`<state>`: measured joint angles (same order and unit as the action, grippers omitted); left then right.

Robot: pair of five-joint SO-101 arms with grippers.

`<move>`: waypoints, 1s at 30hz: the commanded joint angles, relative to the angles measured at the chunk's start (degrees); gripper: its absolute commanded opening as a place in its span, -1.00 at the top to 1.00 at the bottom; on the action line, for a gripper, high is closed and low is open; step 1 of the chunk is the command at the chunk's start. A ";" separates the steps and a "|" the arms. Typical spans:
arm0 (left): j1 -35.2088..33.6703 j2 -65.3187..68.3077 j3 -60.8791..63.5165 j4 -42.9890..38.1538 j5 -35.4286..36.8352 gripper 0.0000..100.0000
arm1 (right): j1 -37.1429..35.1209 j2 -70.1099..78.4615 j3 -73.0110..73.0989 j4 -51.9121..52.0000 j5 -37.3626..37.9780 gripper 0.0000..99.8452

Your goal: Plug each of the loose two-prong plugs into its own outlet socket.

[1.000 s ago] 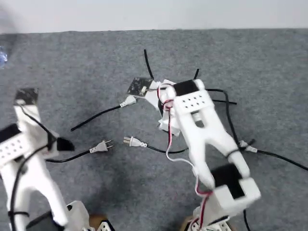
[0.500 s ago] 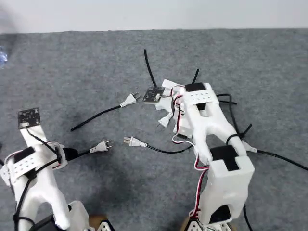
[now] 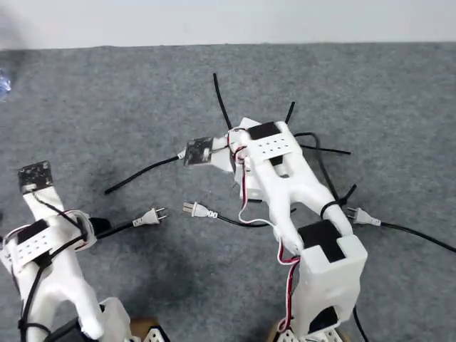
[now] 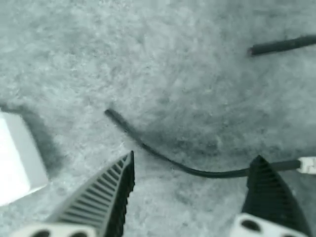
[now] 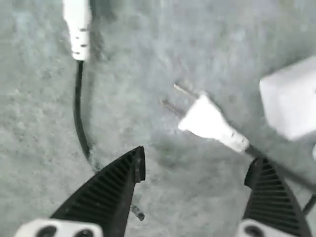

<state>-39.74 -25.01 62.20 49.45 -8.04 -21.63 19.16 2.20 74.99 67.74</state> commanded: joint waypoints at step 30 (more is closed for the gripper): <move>-44.75 -1.49 10.95 -35.60 -24.35 0.31 | -18.86 5.58 -5.71 5.67 5.89 0.33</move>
<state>-82.55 -25.63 69.05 20.09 -31.43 -40.09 22.51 -0.18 82.02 74.59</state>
